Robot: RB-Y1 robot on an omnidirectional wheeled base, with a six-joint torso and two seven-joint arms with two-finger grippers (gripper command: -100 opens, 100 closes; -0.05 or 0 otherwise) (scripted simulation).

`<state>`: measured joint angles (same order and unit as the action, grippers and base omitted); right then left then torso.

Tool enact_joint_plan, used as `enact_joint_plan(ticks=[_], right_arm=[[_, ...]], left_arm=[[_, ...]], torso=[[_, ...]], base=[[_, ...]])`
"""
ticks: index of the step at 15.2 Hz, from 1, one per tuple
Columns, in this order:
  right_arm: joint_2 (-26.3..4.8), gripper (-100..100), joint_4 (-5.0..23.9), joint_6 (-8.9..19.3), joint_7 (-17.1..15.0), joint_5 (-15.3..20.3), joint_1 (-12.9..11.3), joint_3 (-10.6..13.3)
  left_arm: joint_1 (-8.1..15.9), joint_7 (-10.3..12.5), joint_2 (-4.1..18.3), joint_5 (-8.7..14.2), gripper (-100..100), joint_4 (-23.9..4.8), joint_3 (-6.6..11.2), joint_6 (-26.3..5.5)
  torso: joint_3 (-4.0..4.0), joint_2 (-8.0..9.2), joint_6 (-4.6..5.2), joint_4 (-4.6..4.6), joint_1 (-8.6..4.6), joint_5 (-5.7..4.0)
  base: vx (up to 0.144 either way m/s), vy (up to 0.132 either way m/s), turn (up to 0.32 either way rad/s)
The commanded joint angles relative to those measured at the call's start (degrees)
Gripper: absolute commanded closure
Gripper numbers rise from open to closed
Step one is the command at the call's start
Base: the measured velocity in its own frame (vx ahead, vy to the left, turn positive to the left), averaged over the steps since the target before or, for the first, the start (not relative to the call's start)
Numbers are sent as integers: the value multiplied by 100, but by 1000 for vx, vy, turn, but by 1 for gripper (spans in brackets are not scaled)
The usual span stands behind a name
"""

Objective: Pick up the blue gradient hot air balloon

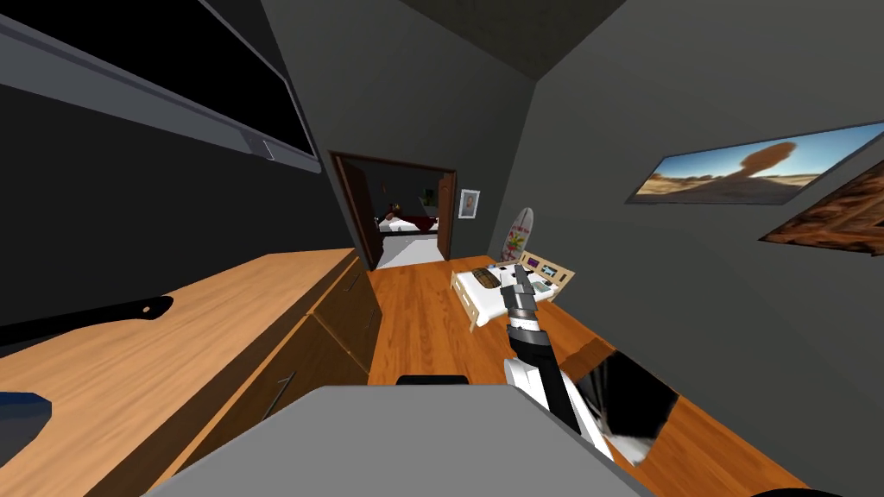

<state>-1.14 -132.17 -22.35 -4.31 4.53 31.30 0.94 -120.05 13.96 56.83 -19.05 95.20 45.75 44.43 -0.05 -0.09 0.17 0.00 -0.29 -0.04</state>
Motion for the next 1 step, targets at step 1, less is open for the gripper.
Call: enact_joint_plan(ticks=[1], right_arm=[[0, 0, 0, 0, 0, 0, 0, 0]], left_arm=[[0, 0, 0, 0, 100, 0, 0, 0]], torso=[[0, 0, 0, 0, 0, 0]], base=[[16, 2, 7]])
